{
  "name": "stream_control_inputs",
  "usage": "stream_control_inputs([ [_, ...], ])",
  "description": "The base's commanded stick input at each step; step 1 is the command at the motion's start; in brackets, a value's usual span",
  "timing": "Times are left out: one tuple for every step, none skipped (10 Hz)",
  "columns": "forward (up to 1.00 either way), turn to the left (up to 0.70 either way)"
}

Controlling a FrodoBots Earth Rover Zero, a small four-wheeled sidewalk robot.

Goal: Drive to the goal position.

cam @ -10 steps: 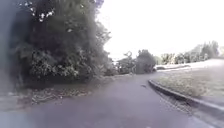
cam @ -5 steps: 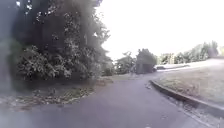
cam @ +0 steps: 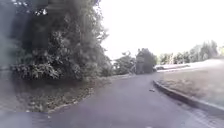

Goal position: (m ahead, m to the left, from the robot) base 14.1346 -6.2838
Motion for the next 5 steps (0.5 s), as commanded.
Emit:
stream_control_inputs([
  [1.00,-0.32],
  [1.00,-0.31],
  [1.00,-0.19],
  [1.00,-0.07],
  [1.00,0.00],
])
